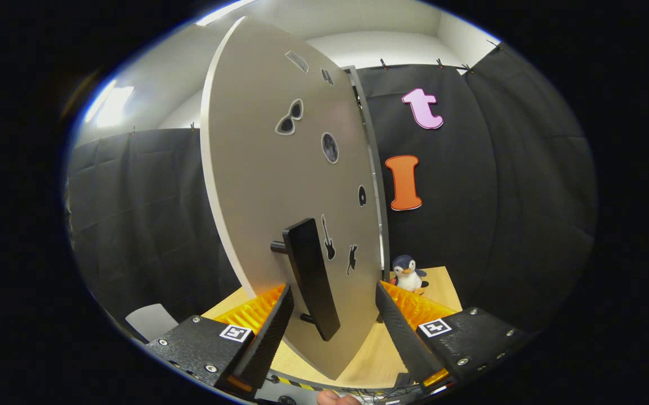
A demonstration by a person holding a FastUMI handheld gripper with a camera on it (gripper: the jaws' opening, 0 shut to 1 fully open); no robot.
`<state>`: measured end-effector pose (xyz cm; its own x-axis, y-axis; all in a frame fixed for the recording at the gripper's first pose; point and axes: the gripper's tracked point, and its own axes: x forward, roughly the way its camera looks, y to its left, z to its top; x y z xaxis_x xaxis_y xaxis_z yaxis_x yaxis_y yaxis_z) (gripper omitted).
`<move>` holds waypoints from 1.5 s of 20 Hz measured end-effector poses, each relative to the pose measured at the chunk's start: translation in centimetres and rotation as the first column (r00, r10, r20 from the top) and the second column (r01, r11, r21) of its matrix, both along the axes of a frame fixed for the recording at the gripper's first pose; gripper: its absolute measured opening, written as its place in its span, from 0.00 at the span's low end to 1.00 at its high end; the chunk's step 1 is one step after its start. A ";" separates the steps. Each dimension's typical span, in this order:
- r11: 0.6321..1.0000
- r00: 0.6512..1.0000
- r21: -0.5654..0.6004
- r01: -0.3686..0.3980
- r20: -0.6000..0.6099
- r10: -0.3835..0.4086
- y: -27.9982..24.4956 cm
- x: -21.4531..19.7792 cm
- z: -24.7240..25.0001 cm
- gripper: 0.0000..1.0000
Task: Open the shoe cabinet door, grab the shoes and put them into the shoe cabinet, then close the shoe cabinet door.
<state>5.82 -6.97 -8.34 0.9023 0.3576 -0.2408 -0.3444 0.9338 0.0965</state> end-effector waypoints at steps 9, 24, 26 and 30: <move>0.999 0.999 -0.012 0.049 0.007 -0.049 6.1 1.4 0.0 0.93; 0.996 0.997 -0.051 0.077 0.018 -0.076 19.4 7.5 -1.9 0.94; 0.995 0.996 -0.054 0.083 0.011 -0.083 20.4 9.1 -2.0 0.94; 0.992 0.995 -0.082 0.099 0.016 -0.098 22.0 11.5 -2.1 0.94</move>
<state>17.30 15.04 -10.48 0.9351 0.2460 -0.2552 -0.2508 0.9679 0.0138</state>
